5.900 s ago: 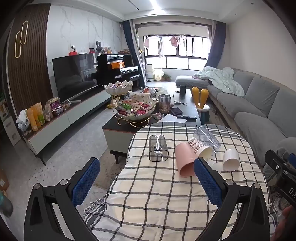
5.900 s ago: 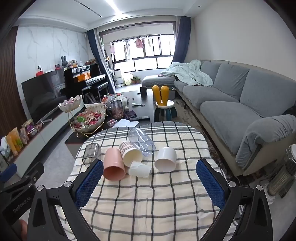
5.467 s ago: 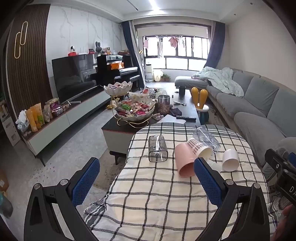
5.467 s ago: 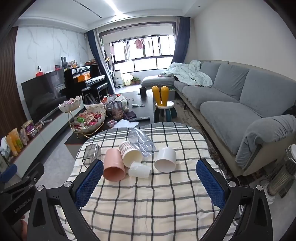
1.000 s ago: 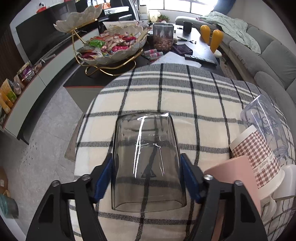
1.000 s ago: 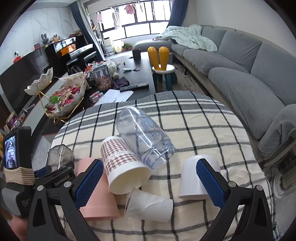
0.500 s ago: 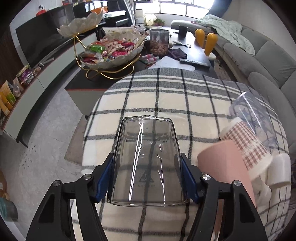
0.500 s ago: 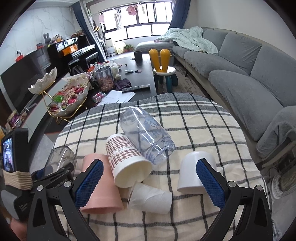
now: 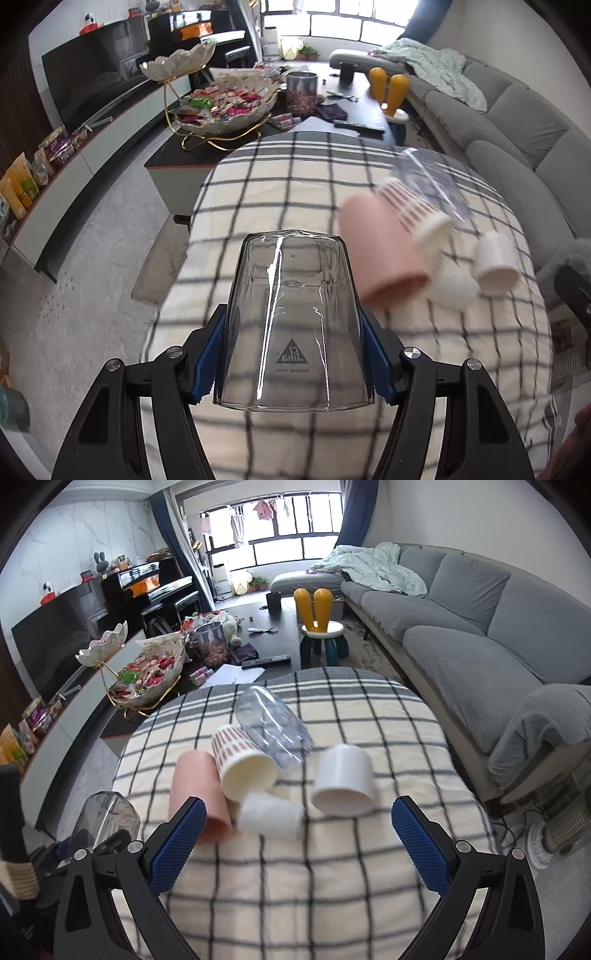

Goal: Flip cup upside down

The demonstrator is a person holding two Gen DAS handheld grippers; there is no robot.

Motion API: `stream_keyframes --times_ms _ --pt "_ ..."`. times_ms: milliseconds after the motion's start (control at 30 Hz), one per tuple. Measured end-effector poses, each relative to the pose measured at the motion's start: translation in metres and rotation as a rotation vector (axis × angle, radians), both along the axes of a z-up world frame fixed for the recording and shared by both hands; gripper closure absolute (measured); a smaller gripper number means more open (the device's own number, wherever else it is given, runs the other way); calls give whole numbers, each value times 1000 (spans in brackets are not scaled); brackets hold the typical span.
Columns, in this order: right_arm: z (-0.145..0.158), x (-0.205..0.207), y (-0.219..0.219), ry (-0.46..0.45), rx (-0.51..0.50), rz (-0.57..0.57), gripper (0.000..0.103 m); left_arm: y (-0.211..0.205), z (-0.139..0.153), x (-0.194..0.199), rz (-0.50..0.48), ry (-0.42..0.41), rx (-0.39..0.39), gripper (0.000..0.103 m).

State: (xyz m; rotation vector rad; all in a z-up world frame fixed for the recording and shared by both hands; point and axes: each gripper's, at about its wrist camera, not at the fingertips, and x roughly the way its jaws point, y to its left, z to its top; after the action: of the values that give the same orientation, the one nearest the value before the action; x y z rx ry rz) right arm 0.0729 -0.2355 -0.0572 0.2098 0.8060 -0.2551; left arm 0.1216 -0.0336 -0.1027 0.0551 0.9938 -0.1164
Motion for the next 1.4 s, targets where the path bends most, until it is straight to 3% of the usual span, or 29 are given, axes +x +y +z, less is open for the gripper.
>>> stream_keyframes --times_ms 467,667,1033,1100,1167,1400 --pt "-10 -112 -97 75 -75 -159 2 -117 -12 -76 -167 -69 -80 36" --pt "-19 -131 -124 99 -63 -198 2 -154 -35 -86 -203 -30 -43 36" --pt "-25 -135 -126 101 -17 -195 2 -162 -65 -99 -230 35 14 36" --pt "-25 -134 -125 102 -17 -191 2 -161 -63 -102 -232 30 14 33" --pt "-23 -133 -122 103 -18 -187 2 -159 -57 -106 -240 19 18 20" --pt "-12 -129 -110 100 -15 -157 2 -145 -35 -115 -267 56 -2 17"
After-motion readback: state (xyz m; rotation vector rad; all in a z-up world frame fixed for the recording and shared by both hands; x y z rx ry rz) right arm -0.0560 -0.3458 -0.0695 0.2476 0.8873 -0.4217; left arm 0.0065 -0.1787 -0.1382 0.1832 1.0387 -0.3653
